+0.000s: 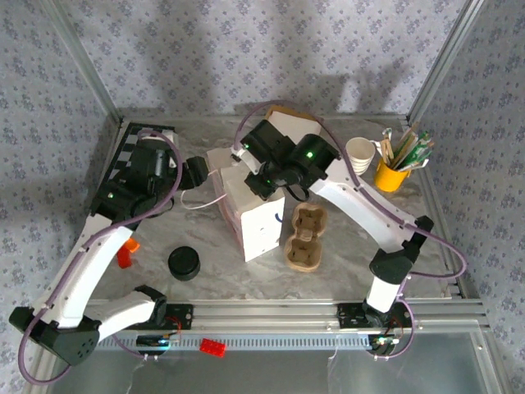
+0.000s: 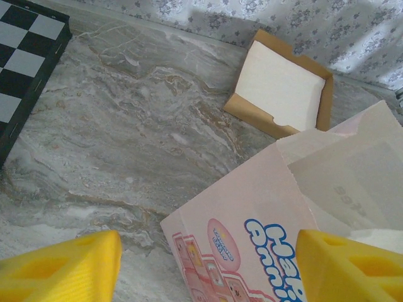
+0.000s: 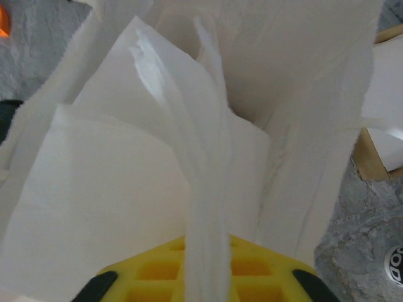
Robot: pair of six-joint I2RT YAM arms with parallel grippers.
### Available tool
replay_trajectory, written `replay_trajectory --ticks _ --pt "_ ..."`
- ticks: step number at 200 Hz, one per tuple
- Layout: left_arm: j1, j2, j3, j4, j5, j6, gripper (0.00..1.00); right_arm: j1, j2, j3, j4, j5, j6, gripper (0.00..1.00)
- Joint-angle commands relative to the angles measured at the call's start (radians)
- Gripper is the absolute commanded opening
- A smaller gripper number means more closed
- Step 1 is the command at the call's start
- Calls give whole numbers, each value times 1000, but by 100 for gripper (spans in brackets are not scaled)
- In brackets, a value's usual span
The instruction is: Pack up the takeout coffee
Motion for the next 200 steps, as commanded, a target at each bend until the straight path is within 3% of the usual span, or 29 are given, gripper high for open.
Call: replay_trajectory --ticks 1,24,57,67,100,115,131,144,164,172,181,200 --pt "9 4 0 17 22 -8 74 10 67 68 -77 -9 -34 20" --pt "15 1 7 9 20 0 74 10 47 114 -61 -52 -36 41" --pt "21 -5 18 7 25 3 74 0 31 182 -65 -45 -44 50" --pt "23 -7 20 7 22 3 74 -6 35 181 -68 -41 -42 50" --pt "29 -13 26 2 18 10 74 -21 51 140 -63 -103 -1 26" --pt "35 -21 25 -7 1 19 74 -25 56 140 -68 -101 6 20" --pt "59 -40 32 -26 -18 32 75 -34 40 168 -64 -105 19 21" --pt "87 -66 37 -46 -61 47 77 -43 1 187 -41 -98 43 28" --pt "153 -103 34 -87 -121 78 81 -75 -101 149 9 -14 103 30" --pt "188 -112 24 -110 -159 85 83 -95 -153 109 24 32 128 36" --pt "229 -124 -2 -130 -214 82 86 -127 -221 35 44 91 171 47" --pt "318 -165 -131 -97 -319 64 93 -227 -395 -205 121 247 257 52"
